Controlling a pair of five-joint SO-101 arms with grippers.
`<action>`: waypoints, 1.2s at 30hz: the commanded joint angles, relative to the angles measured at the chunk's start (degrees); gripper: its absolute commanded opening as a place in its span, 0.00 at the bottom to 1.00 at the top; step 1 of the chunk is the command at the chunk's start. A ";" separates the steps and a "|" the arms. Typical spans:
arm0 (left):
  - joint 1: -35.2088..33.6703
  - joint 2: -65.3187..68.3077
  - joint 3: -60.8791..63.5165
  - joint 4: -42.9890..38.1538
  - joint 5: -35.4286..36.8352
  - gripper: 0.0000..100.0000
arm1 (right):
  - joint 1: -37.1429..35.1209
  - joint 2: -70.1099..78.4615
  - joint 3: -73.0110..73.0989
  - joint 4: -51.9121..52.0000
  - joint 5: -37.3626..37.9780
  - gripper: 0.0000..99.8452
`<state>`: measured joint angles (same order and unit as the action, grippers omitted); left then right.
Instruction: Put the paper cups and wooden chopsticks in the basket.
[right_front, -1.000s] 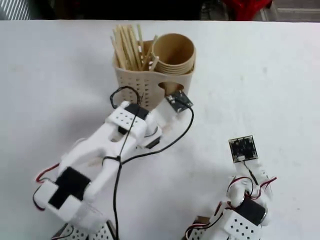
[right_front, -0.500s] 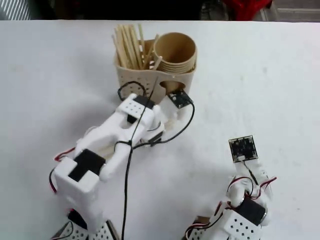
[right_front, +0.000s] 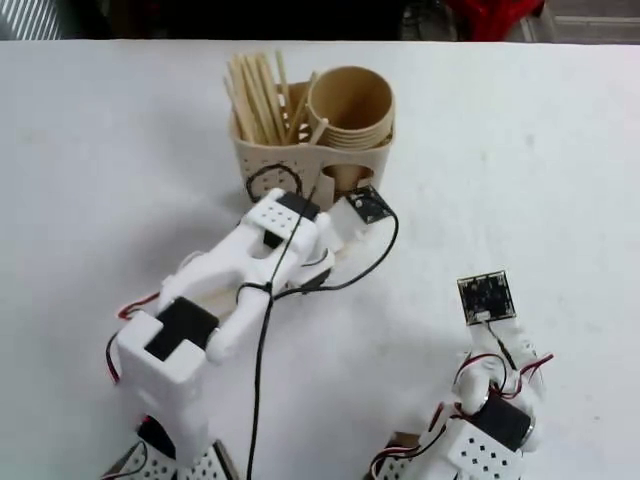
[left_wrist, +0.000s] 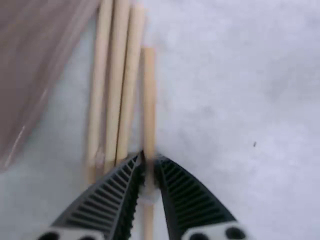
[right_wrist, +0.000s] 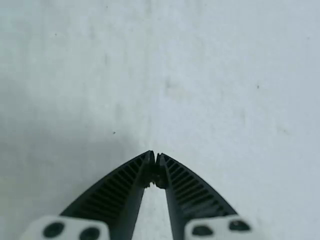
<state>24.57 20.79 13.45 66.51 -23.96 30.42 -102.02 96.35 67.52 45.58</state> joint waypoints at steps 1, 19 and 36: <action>1.45 -0.31 -1.14 1.93 0.62 0.02 | 0.04 -0.48 0.53 -0.22 0.44 0.02; 0.84 -22.64 13.71 -4.92 0.35 0.02 | 0.04 -0.48 0.53 -0.31 0.44 0.02; -9.63 -43.56 35.78 -11.96 -2.02 0.07 | -0.04 -0.57 0.53 -0.40 0.44 0.02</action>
<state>15.96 -18.24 48.53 54.73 -25.19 30.42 -102.02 96.35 67.52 45.58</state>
